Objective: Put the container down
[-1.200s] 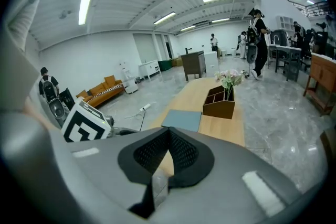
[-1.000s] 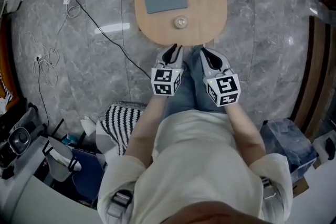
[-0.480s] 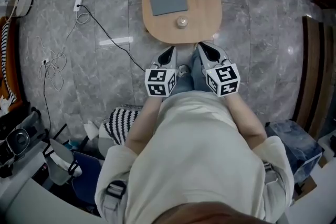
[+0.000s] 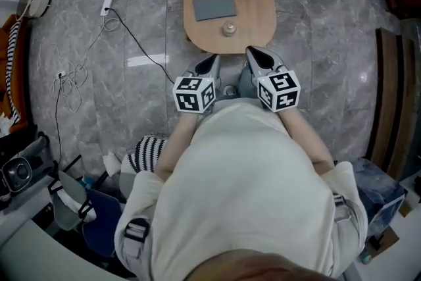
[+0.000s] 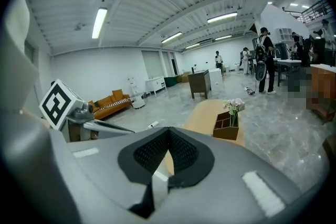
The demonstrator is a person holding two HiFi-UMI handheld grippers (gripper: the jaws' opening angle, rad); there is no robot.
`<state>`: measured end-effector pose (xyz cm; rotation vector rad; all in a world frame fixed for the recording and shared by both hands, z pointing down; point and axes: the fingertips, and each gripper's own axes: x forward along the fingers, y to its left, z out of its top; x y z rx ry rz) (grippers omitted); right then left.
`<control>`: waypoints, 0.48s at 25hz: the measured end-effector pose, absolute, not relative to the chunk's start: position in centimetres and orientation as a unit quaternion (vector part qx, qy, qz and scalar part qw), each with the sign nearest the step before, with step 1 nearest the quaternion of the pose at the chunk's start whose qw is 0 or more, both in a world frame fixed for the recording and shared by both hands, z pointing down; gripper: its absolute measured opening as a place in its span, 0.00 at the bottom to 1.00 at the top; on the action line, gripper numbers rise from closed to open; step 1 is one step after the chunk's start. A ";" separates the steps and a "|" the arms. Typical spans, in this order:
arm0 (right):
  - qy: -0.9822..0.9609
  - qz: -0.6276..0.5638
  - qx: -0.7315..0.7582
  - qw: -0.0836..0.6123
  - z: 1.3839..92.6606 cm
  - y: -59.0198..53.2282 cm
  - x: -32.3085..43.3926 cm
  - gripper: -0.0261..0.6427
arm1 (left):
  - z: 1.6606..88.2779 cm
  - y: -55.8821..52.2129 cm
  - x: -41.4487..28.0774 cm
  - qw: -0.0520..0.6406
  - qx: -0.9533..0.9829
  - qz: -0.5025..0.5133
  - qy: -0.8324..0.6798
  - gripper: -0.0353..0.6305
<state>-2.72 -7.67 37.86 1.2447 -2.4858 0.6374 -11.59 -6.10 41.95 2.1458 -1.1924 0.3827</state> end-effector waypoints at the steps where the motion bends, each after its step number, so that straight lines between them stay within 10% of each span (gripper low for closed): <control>1: -0.863 0.218 0.433 0.143 37.5 -7.7 -2.7 0.04 | 41.5 -6.1 -11.7 0.321 0.819 0.146 -0.453 0.06; 12: -0.862 0.200 0.449 0.121 36.3 -7.8 -1.7 0.04 | 39.4 -6.7 -12.9 0.307 0.817 0.124 -0.473 0.06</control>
